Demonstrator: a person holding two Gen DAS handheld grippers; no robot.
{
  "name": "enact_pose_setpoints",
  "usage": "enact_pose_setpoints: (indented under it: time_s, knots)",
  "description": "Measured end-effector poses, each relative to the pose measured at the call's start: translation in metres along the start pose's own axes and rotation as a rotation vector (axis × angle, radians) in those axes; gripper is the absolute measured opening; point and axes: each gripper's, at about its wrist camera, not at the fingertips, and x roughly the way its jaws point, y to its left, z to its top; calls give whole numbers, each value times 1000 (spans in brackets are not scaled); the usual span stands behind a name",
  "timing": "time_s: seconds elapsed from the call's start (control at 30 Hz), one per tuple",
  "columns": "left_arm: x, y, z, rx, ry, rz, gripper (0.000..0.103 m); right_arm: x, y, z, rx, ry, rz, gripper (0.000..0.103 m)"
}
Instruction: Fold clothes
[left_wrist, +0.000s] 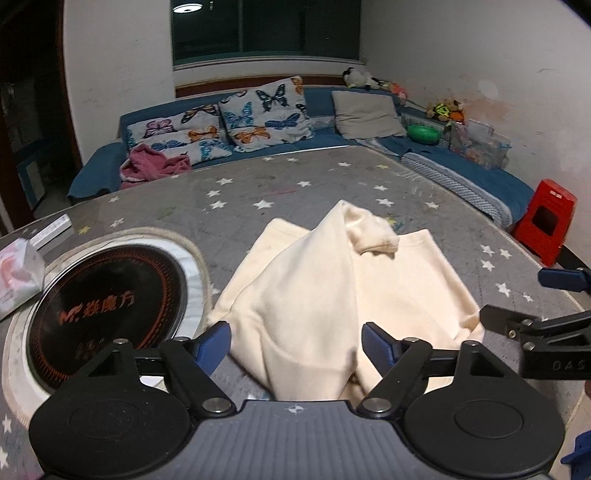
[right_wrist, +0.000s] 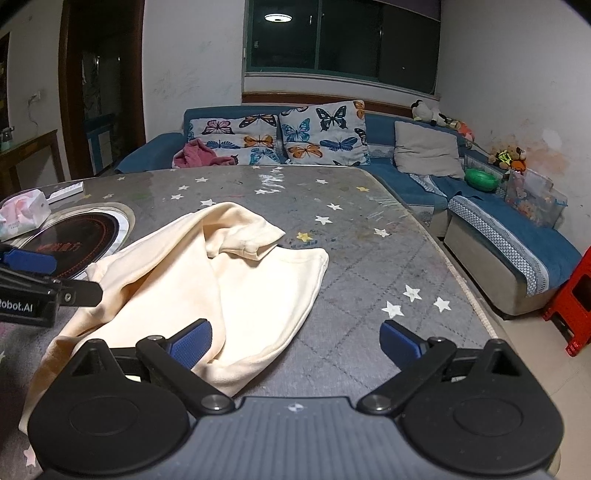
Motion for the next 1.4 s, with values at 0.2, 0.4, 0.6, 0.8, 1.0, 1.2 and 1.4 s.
enact_pose_setpoints:
  time_s: [0.2, 0.4, 0.6, 0.8, 1.0, 1.2, 1.4]
  knots:
    - [14, -9, 20, 40, -13, -16, 77, 6, -2, 4, -3, 5, 11, 96]
    - [36, -18, 39, 80, -6, -21, 77, 13, -4, 6, 0, 13, 23, 95]
    - [63, -25, 59, 106, -6, -25, 74, 20, -4, 8, 6, 17, 34, 95]
    - [98, -25, 78, 126, 26, -25, 52, 26, -4, 9, 12, 29, 46, 94]
    - [123, -23, 87, 133, 59, -56, 32, 31, -6, 10, 19, 36, 55, 92]
    - [134, -20, 87, 132, 59, -77, 9, 33, -9, 10, 22, 45, 50, 91]
    - [114, 1, 86, 56, 6, -86, 8, 32, -7, 10, 19, 50, 54, 87]
